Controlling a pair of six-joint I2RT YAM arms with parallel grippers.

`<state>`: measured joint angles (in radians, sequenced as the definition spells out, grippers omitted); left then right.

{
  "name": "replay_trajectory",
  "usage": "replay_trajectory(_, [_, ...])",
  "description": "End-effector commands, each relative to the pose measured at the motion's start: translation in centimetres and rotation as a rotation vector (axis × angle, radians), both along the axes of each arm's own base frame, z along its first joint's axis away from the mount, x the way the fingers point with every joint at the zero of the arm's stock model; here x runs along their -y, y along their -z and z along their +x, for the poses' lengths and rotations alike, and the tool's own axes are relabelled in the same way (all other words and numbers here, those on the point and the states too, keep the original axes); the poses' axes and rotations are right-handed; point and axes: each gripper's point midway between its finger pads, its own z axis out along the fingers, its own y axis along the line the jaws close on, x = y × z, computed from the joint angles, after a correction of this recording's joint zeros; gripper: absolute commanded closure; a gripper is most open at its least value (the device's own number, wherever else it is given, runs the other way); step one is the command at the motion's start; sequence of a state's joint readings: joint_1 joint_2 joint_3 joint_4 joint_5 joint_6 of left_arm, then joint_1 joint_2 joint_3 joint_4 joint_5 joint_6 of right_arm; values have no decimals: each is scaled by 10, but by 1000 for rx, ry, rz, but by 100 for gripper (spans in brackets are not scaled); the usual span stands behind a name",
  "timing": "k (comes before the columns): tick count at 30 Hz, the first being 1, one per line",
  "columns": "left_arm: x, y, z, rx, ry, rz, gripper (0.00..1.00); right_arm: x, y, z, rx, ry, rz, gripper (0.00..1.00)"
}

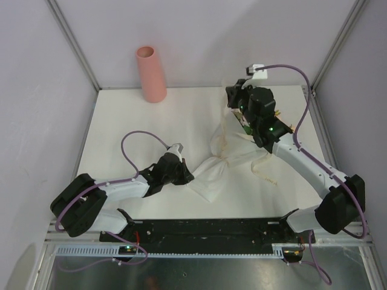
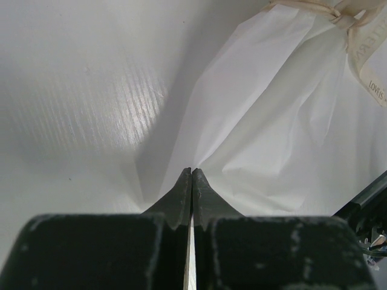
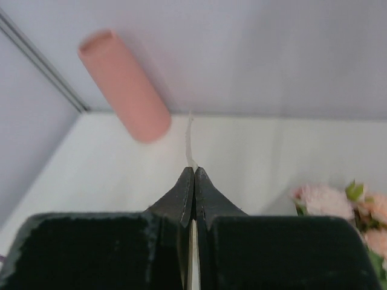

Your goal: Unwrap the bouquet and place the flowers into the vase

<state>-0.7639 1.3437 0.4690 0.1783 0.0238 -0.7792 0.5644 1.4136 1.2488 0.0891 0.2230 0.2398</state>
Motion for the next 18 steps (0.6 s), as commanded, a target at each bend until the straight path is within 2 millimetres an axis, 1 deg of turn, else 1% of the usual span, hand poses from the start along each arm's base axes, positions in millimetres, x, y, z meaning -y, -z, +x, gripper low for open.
replay_trajectory(1, [-4,3,6,23,-35,18,100,25,-139,-9,362,79,242,100])
replay_trajectory(3, [-4,5,6,19,-39,21,100,29,-160,-8,414,81,266,100])
replay_trajectory(5, [-5,6,6,15,-42,25,100,27,-170,-7,431,69,284,100])
replay_trajectory(7, [-5,7,7,15,-45,25,100,23,-167,-4,401,54,284,100])
replay_trajectory(9, [-5,7,6,15,-48,26,100,17,-156,0,357,40,283,100])
replay_trajectory(11, [-5,7,7,16,-48,28,100,15,-148,6,328,47,303,100])
replay_trajectory(12, [-6,8,7,16,-49,30,100,15,-148,9,327,55,328,100])
replay_trajectory(14, [-6,10,8,13,-52,34,100,19,-163,14,365,59,415,100])
replay_trajectory(15, [-5,11,8,10,-50,34,100,22,-176,16,391,57,460,100])
replay_trajectory(16, [-4,12,7,7,-46,33,100,22,-184,21,402,54,484,100])
replay_trajectory(17, [-3,12,7,3,-44,32,100,22,-198,24,418,48,504,100])
replay_trajectory(18, [-2,12,7,2,-43,30,100,19,-205,29,423,41,515,100])
